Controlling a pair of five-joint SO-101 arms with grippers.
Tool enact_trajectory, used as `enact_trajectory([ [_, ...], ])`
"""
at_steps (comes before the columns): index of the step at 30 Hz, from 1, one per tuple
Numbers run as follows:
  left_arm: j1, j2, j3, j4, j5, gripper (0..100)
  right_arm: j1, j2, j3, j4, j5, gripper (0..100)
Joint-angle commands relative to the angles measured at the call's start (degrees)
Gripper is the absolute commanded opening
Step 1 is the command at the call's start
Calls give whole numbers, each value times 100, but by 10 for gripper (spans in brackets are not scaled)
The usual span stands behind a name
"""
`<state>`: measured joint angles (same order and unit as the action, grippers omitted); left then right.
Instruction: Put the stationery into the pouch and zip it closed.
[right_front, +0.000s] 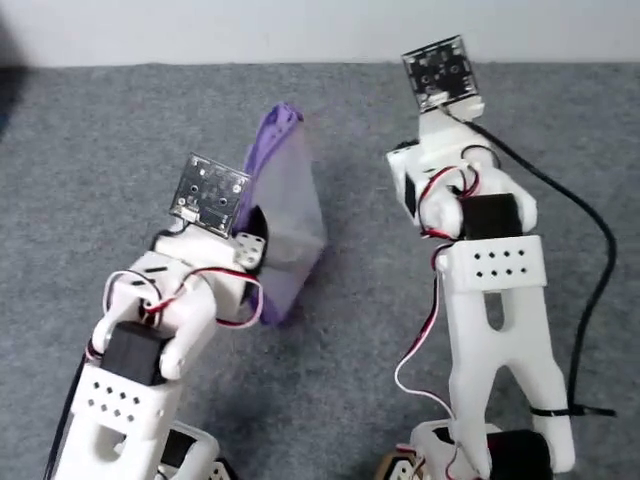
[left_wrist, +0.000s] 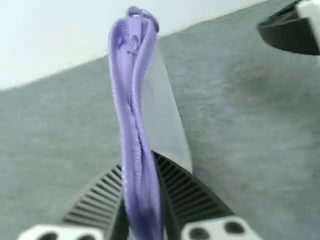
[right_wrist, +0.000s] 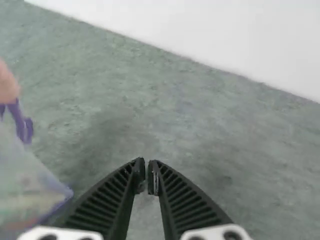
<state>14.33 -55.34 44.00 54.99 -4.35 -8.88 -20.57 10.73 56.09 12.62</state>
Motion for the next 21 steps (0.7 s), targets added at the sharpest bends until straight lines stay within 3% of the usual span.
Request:
enact_trajectory([
  [1, -387, -105, -505, -475, -607, 10, -233, -259, -299, 92, -185, 9],
  [9, -404, -105, -365, -1143, -1442, 10, -611, -259, -316, 101, -334, 9],
  [16, 316, -114, 409, -360, -1556, 11, -611, -259, -308, 110, -281, 9],
  [21, 334, -114, 418, -220, -1538, 11, -593, -259, -308, 268, -281, 9],
])
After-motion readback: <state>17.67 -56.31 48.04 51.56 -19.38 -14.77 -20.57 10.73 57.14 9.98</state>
